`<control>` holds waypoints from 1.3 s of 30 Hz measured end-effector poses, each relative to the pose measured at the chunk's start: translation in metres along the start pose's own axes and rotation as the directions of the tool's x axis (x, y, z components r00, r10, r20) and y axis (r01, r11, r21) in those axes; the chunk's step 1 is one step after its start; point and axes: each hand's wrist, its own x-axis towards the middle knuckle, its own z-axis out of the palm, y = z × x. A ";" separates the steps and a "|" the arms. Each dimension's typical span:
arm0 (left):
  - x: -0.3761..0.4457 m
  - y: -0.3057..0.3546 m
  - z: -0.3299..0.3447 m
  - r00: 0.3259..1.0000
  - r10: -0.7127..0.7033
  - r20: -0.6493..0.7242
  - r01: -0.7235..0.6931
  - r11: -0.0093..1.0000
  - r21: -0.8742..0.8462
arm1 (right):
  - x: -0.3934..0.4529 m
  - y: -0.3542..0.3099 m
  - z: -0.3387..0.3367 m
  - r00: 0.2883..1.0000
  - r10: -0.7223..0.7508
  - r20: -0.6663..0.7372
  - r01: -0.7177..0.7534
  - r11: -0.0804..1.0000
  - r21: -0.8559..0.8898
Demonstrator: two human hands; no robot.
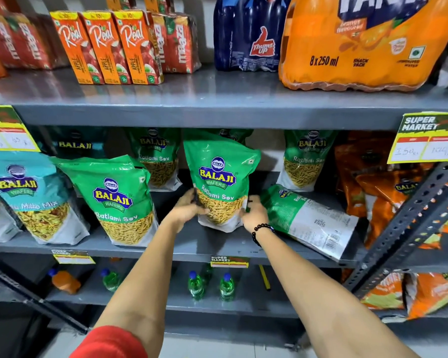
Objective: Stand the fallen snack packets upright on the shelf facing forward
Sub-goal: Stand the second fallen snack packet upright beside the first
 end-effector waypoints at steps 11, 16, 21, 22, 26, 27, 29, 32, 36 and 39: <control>-0.001 -0.010 0.014 0.990 0.040 -0.138 -0.037 0.999 0.022 | -0.004 0.002 0.001 0.991 -0.043 0.124 -0.011 0.913 0.409; -0.005 -0.017 0.023 0.957 0.083 -0.278 -0.092 0.996 -0.018 | -0.005 0.003 -0.002 0.987 -0.102 0.125 0.044 0.914 0.403; -0.021 -0.023 0.025 0.942 0.077 -0.327 -0.074 0.997 0.022 | -0.017 0.004 -0.004 0.984 -0.108 0.143 0.048 0.928 0.370; -0.024 -0.022 0.026 0.945 0.075 -0.319 -0.072 0.997 0.019 | -0.018 0.004 -0.005 0.984 -0.109 0.140 0.051 0.929 0.366; -0.041 -0.025 0.023 0.942 0.067 -0.330 -0.052 0.997 0.053 | -0.035 0.005 -0.006 0.980 -0.113 0.161 0.043 0.922 0.385; -0.044 -0.026 0.022 0.942 0.065 -0.329 -0.049 0.997 0.056 | -0.039 0.005 -0.006 0.979 -0.118 0.165 0.046 0.920 0.389; -0.050 -0.030 0.020 0.942 0.054 -0.332 -0.035 0.997 0.062 | -0.047 0.006 -0.006 0.978 -0.120 0.172 0.047 0.923 0.381; -0.056 -0.032 0.018 0.943 0.055 -0.328 -0.034 0.997 0.069 | -0.053 0.006 -0.006 0.976 -0.124 0.177 0.050 0.926 0.373; -0.060 -0.033 0.017 0.944 0.053 -0.325 -0.030 0.997 0.075 | -0.058 0.006 -0.006 0.974 -0.127 0.186 0.049 0.926 0.375; -0.061 -0.034 0.017 0.944 0.056 -0.325 -0.030 0.996 0.084 | -0.059 0.006 -0.005 0.973 -0.123 0.194 0.041 0.923 0.383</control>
